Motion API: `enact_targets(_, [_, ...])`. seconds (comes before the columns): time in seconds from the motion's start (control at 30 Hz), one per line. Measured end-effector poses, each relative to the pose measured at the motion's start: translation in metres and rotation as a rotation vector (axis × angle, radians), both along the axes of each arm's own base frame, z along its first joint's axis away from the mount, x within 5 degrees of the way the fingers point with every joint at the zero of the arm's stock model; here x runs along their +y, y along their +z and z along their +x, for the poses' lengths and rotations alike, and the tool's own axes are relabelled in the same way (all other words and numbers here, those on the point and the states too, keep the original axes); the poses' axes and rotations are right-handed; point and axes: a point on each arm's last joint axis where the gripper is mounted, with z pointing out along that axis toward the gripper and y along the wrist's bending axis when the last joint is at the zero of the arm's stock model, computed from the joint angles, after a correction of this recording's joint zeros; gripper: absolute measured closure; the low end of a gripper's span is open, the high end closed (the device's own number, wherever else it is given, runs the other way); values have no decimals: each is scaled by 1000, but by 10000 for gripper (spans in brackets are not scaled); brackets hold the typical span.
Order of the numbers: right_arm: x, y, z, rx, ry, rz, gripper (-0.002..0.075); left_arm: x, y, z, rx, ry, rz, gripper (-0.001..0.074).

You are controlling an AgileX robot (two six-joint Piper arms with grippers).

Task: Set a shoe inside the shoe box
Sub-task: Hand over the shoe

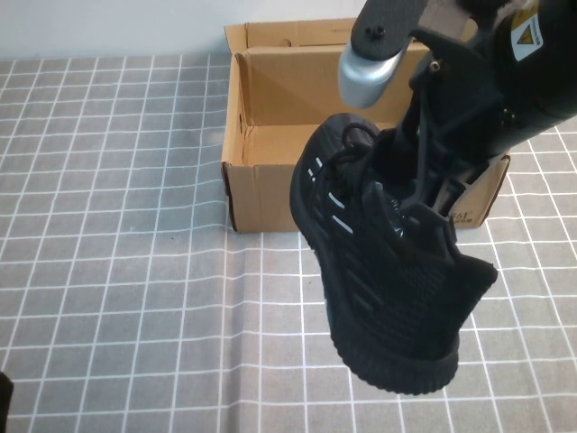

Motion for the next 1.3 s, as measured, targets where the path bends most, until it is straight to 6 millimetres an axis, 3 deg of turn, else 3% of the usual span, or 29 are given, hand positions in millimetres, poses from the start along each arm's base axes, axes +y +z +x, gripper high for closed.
enact_targets(0.13, [0,0,0,3,-10,4,724,0,11,1,-92,20,-211,736])
enact_targets(0.37, [1,2,3,-4,-57,45,724,3,21,2,-201,48,-298,736])
enact_targets(0.57, [1,4,6,-38,-85,63,724,-2,21,0,-74,9,-324,736])
enact_targets(0.77, [3,4,10,-52,-108,81,724,-10,61,9,88,-56,-227,736])
enact_targets(1.03, [14,6,26,-34,-153,75,724,-30,132,49,187,-310,82,736])
enact_targets(1.3, [34,14,50,-6,-202,78,724,-52,160,104,109,-506,102,736])
